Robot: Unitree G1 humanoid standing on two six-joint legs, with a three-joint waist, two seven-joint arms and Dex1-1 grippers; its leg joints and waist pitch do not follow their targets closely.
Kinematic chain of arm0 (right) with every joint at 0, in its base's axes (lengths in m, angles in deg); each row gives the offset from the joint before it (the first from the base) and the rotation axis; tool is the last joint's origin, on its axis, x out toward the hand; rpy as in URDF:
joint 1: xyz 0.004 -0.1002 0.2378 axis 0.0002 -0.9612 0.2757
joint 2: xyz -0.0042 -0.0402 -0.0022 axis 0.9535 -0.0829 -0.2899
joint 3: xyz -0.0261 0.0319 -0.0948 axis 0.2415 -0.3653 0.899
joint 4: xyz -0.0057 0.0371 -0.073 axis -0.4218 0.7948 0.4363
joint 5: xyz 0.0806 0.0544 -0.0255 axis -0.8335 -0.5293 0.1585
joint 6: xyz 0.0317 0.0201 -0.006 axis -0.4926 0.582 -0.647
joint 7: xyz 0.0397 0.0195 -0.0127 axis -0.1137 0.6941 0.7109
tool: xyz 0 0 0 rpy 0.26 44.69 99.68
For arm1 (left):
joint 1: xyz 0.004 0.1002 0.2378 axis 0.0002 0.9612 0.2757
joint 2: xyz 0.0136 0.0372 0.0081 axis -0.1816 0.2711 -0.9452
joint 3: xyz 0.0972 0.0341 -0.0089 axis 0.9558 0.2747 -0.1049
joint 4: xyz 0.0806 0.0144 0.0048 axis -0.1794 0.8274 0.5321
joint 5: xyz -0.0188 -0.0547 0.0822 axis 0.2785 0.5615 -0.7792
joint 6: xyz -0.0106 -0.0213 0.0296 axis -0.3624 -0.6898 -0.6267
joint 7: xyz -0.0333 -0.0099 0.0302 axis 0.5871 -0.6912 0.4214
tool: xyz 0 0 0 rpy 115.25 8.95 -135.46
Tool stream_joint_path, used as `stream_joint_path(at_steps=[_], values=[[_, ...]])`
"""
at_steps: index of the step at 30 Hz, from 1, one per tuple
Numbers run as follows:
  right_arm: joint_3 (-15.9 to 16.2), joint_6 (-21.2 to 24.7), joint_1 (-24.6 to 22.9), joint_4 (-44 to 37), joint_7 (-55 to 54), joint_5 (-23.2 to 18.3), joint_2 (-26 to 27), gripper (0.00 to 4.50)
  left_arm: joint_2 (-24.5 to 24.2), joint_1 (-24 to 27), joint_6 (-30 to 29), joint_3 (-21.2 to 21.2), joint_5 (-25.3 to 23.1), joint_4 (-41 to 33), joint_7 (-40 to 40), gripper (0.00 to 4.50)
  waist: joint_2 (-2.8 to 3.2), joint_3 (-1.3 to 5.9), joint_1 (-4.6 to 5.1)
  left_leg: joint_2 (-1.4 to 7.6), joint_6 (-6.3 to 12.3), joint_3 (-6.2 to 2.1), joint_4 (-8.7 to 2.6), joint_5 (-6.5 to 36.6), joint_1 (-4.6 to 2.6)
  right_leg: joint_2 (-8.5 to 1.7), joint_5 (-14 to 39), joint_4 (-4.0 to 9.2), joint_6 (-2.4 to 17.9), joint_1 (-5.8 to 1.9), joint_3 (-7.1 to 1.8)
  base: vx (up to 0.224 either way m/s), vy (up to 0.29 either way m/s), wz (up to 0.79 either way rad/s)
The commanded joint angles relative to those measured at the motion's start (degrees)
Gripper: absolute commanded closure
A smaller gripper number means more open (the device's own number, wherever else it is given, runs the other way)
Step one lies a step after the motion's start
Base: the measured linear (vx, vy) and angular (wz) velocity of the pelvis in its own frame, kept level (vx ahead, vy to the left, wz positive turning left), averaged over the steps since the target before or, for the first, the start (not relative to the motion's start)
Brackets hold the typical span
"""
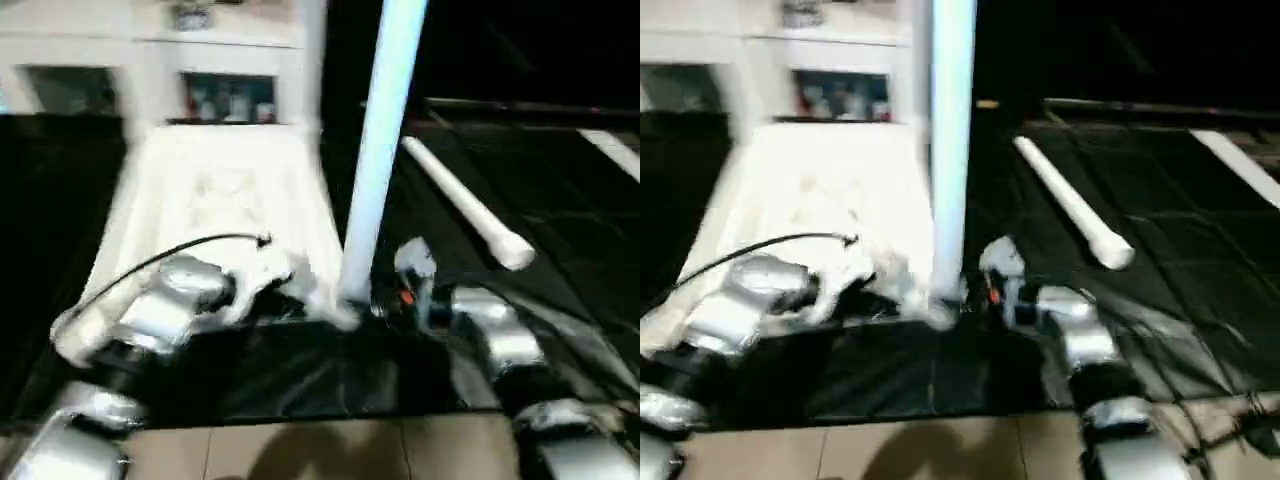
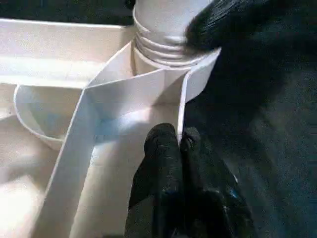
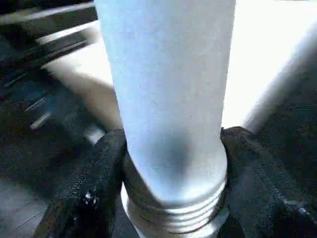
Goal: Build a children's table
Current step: Rotate leg to tighten
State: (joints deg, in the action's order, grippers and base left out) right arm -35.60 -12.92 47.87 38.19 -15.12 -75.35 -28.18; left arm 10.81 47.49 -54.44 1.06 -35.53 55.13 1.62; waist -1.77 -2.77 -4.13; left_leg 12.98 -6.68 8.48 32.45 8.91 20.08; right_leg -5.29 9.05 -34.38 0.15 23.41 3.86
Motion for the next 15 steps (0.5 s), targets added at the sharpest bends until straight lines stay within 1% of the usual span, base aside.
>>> stream_joint_path(at_steps=[1,2,3,4,5,6,7,8,9,10,11,12,13,15], values=[[3.22,2.48,1.05,0.01,-5.37,0.5,7.23,1.86,5.88,-2.65,-2.43,-0.85,1.06,-0.28,-8.9,4.5,0.38,3.19,0.34,-0.98,-1.01,0.49,-4.1,24.57,0.26,-1.91,34.21,5.92,4.94,-2.39,-0.6,0.0,0.0,0.0],[2.39,3.47,2.3,1.79,-10.97,1.0,9.27,1.86,7.88,-3.25,-3.13,-1.46,0.77,0.29,-11.89,4.5,0.59,3.21,1.14,-1.05,-0.84,0.43,-4.12,24.49,0.45,-1.8,33.41,5.99,5.05,-2.29,-0.52,0.0,0.0,0.0],[2.39,3.47,2.3,1.79,-10.97,1.0,9.27,1.86,7.88,-3.25,-3.13,-1.46,0.77,0.29,-11.89,4.5,0.59,3.21,1.14,-1.05,-0.84,0.43,-4.12,24.49,0.45,-1.8,33.41,5.99,5.05,-2.29,-0.52,0.0,0.0,0.0],[2.05,3.77,3.18,3.07,-13.99,1.33,10.39,1.86,8.99,-3.62,-3.49,-1.84,0.65,0.74,-13.58,4.5,0.57,3.33,1.36,-1.15,-0.43,0.39,-4.06,24.6,0.46,-1.71,32.91,6.14,5.01,-2.34,-0.41,0.0,0.0,0.0],[2.42,4.41,4.91,5.22,-19.52,3.4,11.97,1.86,10.71,-4.47,-4.0,-2.39,0.3,1.71,-16.77,4.5,0.6,3.3,1.59,-1.17,-0.19,0.55,-4.0,24.44,0.38,-1.57,31.51,6.09,5.52,-2.0,-0.57,0.0,0.0,0.0],[2.69,4.66,5.49,5.92,-21.3,4.25,12.38,1.86,11.21,-4.78,-4.06,-2.58,0.16,2.08,-17.8,4.5,0.58,3.38,1.83,-1.24,-0.25,0.59,-3.93,24.16,0.3,-1.48,30.32,5.89,6.04,-1.92,-0.66,0.0,0.0,0.0],[2.85,4.88,5.7,6.07,-22.6,4.81,12.66,1.86,11.61,-4.93,-4.29,-2.79,-0.07,2.18,-18.53,4.5,0.6,3.46,1.91,-1.22,-0.12,0.58,-3.96,23.87,0.4,-1.48,29.43,5.75,6.37,-2.05,-0.69,0.0,0.0,0.0],[3.02,4.34,6.15,6.55,-22.92,5.0,13.11,1.86,11.82,-5.38,-3.82,-2.5,-0.83,2.55,-19.23,4.5,0.6,3.59,1.83,-1.14,0.22,0.68,-3.96,22.8,0.6,-1.42,26.8,5.54,6.79,-2.25,-0.84,0.0,0.0,0.0],[2.34,4.11,6.55,7.0,-23.15,4.15,13.74,1.86,11.9,-5.74,-3.36,-2.09,-1.57,2.79,-19.65,4.5,0.56,3.61,1.77,-1.02,0.7,0.85,-3.92,22.36,0.5,-1.36,24.65,5.39,7.5,-2.04,-0.97,0.0,0.0,0.0],[2.15,4.05,6.63,7.07,-23.23,3.96,13.91,1.86,11.92,-5.82,-3.26,-1.95,-1.78,2.82,-19.69,4.5,0.58,3.65,1.71,-0.99,0.89,0.93,-3.91,22.01,0.46,-1.34,23.39,5.29,7.93,-2.05,-1.04,0.0,0.0,0.0],[1.93,3.98,6.61,6.87,-23.4,4.01,14.13,1.86,11.96,-5.85,-3.31,-1.79,-2.16,2.66,-19.77,4.5,0.54,3.75,1.64,-1.01,1.34,1.07,-3.91,20.09,0.76,-1.28,19.81,4.89,9.05,-2.41,-1.2,0.0,0.0,0.0],[1.68,4.09,6.43,6.45,-23.81,4.22,14.27,1.31,11.98,-5.71,-3.68,-1.69,-2.43,2.26,-19.85,4.5,0.52,3.75,1.6,-0.99,1.5,1.13,-3.89,19.63,0.75,-1.31,19.25,4.84,9.31,-2.42,-1.23,0.0,0.0,0.0],[1.5,4.22,6.31,6.2,-24.14,4.33,14.29,1.17,11.89,-5.53,-4.01,-1.62,-2.55,1.94,-19.85,4.5,0.43,3.76,1.56,-0.98,1.7,1.21,-3.84,19.28,0.73,-1.32,19.14,4.86,9.44,-2.42,-1.24,0.0,0.0,0.0],[1.34,4.23,5.97,5.76,-24.32,4.52,14.02,1.17,11.34,-5.06,-4.27,-1.35,-2.7,1.33,-19.46,4.5,0.59,3.84,1.45,-0.98,1.79,1.24,-3.83,17.84,0.88,-1.38,17.99,4.69,9.88,-2.66,-1.29,0.0,0.0,0.0]])
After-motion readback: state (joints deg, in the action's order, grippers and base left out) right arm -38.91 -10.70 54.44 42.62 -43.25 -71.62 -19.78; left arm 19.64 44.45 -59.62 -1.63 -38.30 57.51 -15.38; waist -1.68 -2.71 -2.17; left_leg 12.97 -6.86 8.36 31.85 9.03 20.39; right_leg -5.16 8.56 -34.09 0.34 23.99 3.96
